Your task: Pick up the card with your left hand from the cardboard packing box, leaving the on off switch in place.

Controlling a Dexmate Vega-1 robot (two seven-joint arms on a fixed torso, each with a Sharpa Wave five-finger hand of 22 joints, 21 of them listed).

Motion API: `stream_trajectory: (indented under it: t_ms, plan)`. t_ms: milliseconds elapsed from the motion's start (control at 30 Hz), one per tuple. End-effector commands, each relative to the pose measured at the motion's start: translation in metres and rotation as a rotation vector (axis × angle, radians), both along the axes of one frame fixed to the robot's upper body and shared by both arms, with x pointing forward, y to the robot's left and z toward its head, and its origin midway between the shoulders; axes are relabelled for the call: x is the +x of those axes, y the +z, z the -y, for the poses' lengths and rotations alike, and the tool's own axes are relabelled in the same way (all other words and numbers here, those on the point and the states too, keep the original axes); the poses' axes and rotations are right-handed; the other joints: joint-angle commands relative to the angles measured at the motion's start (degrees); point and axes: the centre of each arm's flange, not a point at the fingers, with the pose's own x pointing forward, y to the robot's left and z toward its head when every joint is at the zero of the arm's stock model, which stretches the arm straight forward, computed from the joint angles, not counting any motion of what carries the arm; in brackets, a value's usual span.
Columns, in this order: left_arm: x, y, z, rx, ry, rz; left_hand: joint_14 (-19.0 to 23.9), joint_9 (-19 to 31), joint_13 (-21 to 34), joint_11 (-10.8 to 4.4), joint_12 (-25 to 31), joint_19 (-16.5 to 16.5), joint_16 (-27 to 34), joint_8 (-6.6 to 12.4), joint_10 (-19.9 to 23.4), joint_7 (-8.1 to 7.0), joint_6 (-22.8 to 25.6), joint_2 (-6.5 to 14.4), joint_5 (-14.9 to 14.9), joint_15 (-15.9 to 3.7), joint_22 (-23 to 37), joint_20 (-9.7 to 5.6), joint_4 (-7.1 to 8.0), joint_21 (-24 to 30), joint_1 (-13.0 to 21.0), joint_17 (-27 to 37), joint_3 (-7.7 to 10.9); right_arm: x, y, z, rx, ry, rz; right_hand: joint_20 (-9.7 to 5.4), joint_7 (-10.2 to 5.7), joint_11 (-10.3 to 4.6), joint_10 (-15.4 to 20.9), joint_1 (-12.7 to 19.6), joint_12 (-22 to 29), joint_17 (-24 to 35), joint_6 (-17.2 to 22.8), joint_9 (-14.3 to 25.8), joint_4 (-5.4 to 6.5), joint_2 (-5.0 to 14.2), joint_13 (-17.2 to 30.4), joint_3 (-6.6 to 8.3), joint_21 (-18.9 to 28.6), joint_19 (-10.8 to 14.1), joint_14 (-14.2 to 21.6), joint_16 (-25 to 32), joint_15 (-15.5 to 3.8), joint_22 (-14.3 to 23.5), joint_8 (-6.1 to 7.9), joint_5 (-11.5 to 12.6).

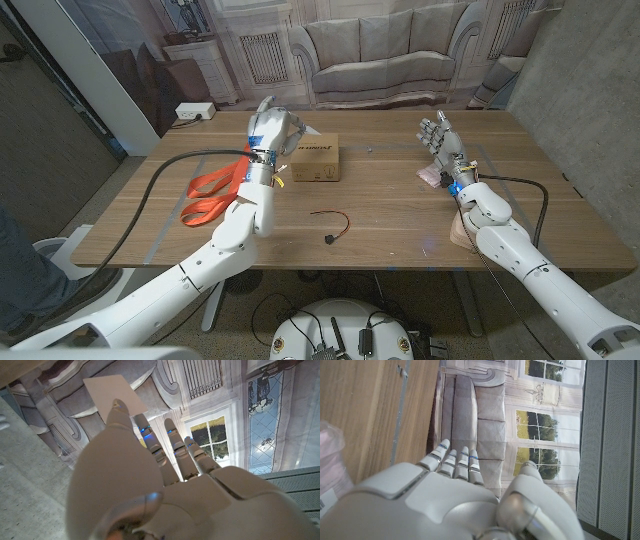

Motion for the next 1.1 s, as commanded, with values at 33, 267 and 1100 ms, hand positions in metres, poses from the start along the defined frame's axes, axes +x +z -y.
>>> stream_trajectory:
  t_ms: [33, 267, 1100]
  plan:
    - [-0.01, 0.016, -0.002, -0.002, -0.002, 0.005, 0.3, 0.2, 0.1, 0.08, -0.1, 0.4, -0.2, -0.21, 0.5, 0.0, 0.7, -0.1, -0.2, -8.34, 0.1, -2.49, 0.05, 0.0, 0.5, 0.2, -0.08, -0.002, -0.001, 0.0, -0.002, 0.0, 0.001, -0.06, -0.08, 0.32, 0.2, 0.0, -0.1, 0.2, 0.5, 0.1, -0.26, 0.1, 0.3, -0.02, -0.2, 0.7, 0.1, -0.1, 0.24, 0.3, 0.18, 0.1]
    - [-0.015, 0.026, -0.001, -0.015, -0.001, -0.028, 0.5, 0.2, 0.1, 0.09, -0.2, 0.3, -0.1, -0.42, 0.6, 0.07, 0.8, 0.0, -0.2, -8.34, 0.1, -2.5, 0.15, 0.0, 0.6, 0.2, -0.13, -0.005, -0.001, 0.002, -0.002, -0.002, 0.004, -0.07, -0.06, 0.42, 0.2, 0.0, -0.1, 0.2, 0.4, 0.1, -0.28, 0.11, 0.3, -0.05, -0.3, 0.8, 0.0, -0.1, 0.17, 0.3, 0.15, 0.1]
    - [-0.029, 0.063, 0.004, -0.023, 0.034, -0.064, 0.4, 0.2, 0.1, 0.08, -0.2, 0.1, -0.1, -0.84, 0.7, 0.12, 1.1, 0.0, -0.2, -8.4, 0.1, -2.62, 0.3, 0.0, 0.9, 0.2, -0.25, -0.001, 0.0, 0.007, 0.004, -0.001, 0.002, -0.1, -0.05, 0.29, 0.3, 0.0, 0.0, 0.2, 0.4, 0.1, -0.37, 0.19, 0.3, -0.06, -0.6, 0.8, 0.0, -0.1, 0.16, 0.3, 0.14, 0.1]
